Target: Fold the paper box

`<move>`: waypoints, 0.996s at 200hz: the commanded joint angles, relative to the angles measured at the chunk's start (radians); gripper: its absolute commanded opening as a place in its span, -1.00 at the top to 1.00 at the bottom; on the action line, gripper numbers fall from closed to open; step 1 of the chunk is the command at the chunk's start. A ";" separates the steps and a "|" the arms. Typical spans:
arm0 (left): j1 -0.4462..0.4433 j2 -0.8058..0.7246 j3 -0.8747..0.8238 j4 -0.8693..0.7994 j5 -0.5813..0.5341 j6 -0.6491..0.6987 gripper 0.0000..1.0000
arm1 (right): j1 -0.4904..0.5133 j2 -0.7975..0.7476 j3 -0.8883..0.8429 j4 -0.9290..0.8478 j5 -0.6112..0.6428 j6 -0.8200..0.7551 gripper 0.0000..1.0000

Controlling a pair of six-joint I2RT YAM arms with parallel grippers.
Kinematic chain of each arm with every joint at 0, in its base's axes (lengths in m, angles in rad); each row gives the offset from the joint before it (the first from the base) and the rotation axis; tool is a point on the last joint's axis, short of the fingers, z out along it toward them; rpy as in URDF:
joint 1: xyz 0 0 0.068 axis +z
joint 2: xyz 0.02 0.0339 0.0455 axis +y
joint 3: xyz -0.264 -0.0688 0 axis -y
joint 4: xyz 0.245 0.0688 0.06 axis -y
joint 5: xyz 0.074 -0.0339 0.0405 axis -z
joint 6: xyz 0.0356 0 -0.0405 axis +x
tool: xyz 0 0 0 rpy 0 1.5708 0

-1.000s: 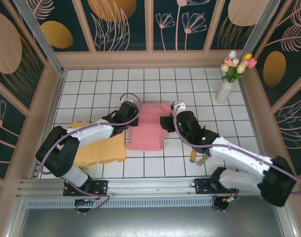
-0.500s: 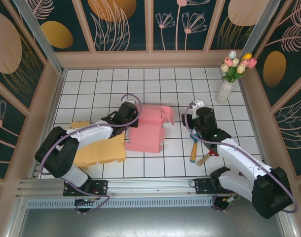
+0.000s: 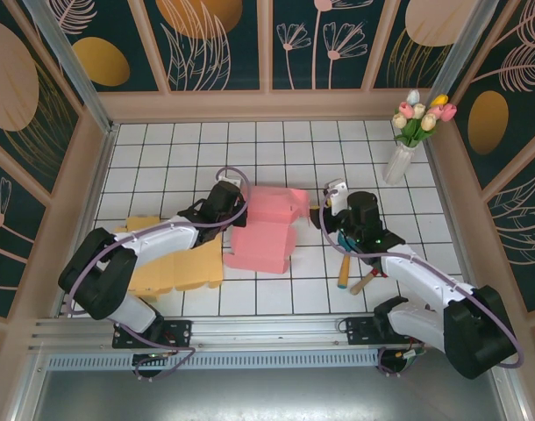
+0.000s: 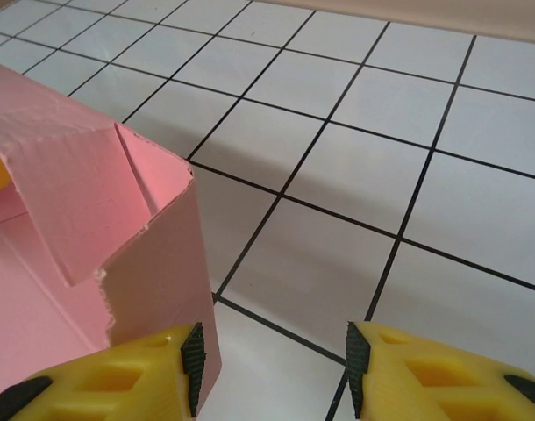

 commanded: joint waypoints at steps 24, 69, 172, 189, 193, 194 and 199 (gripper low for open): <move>-0.005 -0.032 -0.011 0.047 0.041 0.023 1.00 | -0.003 -0.011 -0.023 0.083 -0.104 -0.026 0.01; -0.004 -0.045 -0.020 0.068 0.092 0.012 1.00 | 0.014 0.001 -0.033 0.129 -0.228 -0.027 0.00; -0.005 -0.058 -0.032 0.088 0.131 -0.009 1.00 | 0.139 0.079 -0.028 0.210 -0.117 -0.010 0.04; -0.005 -0.057 -0.033 0.092 0.133 -0.013 1.00 | 0.176 0.109 -0.014 0.236 -0.027 0.016 0.02; -0.004 -0.057 -0.033 0.092 0.132 -0.014 1.00 | 0.186 0.118 -0.009 0.240 -0.005 0.024 0.02; -0.005 -0.057 -0.033 0.092 0.132 -0.015 1.00 | 0.187 0.120 -0.007 0.240 -0.001 0.025 0.02; -0.005 -0.056 -0.034 0.092 0.130 -0.017 1.00 | 0.200 0.130 0.002 0.243 0.028 0.033 0.02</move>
